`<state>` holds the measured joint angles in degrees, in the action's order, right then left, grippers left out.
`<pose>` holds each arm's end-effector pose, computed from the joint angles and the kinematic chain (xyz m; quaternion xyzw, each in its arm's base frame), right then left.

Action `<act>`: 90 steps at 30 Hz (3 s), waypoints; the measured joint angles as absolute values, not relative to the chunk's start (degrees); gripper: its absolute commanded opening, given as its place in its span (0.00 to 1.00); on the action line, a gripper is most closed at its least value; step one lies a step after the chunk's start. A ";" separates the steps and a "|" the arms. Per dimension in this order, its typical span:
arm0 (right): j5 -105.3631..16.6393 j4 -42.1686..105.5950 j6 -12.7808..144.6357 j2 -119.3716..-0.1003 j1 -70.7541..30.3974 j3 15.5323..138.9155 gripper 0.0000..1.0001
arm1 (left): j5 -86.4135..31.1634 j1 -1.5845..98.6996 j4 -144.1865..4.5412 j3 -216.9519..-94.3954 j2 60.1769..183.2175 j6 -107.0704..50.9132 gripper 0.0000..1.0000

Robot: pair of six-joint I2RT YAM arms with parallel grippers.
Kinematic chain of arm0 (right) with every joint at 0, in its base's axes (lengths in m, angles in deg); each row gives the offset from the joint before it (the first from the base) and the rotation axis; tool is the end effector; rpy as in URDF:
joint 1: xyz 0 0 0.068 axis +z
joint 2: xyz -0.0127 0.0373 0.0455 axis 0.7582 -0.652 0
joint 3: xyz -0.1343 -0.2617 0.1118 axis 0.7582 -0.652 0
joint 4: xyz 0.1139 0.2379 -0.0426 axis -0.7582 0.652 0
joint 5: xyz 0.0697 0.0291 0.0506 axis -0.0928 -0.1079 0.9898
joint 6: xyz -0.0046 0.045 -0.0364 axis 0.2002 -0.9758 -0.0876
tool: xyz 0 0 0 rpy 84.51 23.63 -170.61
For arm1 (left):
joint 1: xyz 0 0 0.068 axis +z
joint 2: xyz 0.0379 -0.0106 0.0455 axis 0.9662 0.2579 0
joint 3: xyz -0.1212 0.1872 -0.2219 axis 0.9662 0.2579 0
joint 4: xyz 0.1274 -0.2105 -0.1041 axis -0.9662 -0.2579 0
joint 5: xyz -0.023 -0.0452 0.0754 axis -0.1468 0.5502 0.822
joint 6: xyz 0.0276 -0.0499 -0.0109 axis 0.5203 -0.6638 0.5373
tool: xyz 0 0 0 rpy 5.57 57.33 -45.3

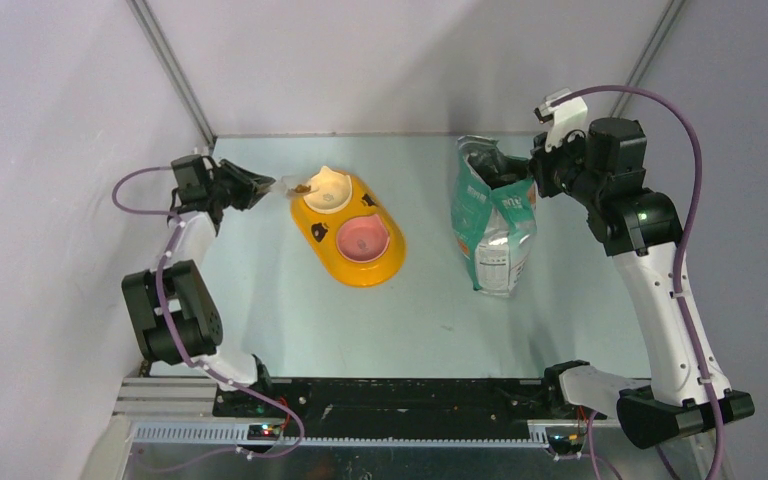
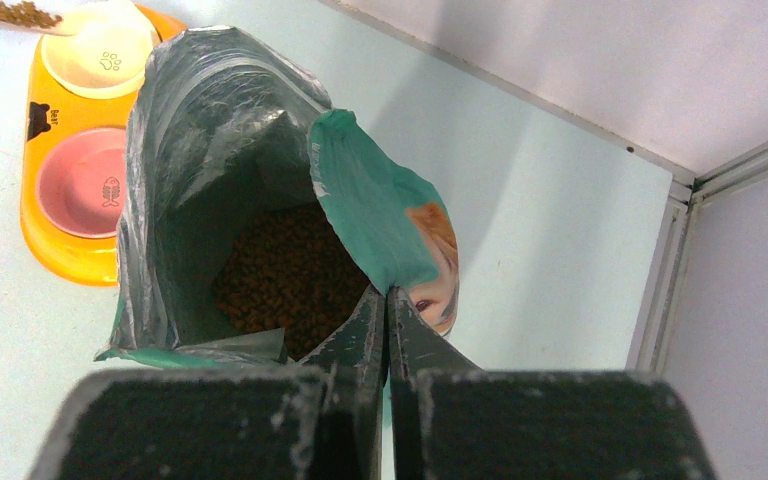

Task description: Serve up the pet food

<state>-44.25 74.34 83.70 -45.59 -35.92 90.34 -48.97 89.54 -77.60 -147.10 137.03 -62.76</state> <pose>0.2107 0.0560 0.5030 -0.2111 0.7977 0.0678 0.5609 0.3608 0.0720 0.2996 -0.3237 0.7942 -0.3425 0.3836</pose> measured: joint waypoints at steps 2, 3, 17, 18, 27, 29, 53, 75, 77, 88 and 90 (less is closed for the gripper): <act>-44.12 74.32 83.66 -45.59 -36.20 90.27 0.00 | -47.64 88.16 -80.90 -149.96 139.00 -59.57 0.00; -44.01 74.30 83.64 -45.53 -36.40 90.17 0.00 | -47.02 87.29 -82.47 -151.51 140.02 -57.93 0.00; -42.75 73.73 82.50 -44.39 -37.95 88.96 0.00 | -31.70 75.48 -98.32 -168.91 144.26 -35.79 0.00; -42.75 73.68 82.41 -44.37 -38.02 88.94 0.00 | -30.50 74.59 -98.65 -169.41 144.09 -34.08 0.00; -42.46 73.29 84.16 -44.91 -38.37 88.96 0.00 | -26.13 70.04 -100.46 -169.44 133.14 -21.67 0.00; -41.44 72.42 85.69 -46.14 -39.00 89.40 0.00 | -27.42 70.28 -100.64 -169.44 129.77 -20.53 0.00; -32.89 73.40 90.44 -56.63 -25.43 97.31 0.00 | -64.36 68.71 -112.42 -168.74 114.71 -18.19 0.00; -32.28 68.72 90.00 -53.13 -19.39 89.92 0.00 | -59.61 47.90 -110.47 -178.20 119.28 -20.88 0.00; -32.41 68.68 89.58 -53.22 -19.37 89.92 0.00 | -54.21 44.58 -111.67 -179.03 120.53 -18.35 0.00; -33.79 67.96 86.00 -53.83 -19.42 89.92 0.00 | -34.85 36.10 -111.19 -178.92 129.03 -21.06 0.00; -33.83 67.89 85.23 -53.99 -19.44 89.92 0.00 | -34.59 35.81 -109.57 -178.81 131.02 -23.07 0.00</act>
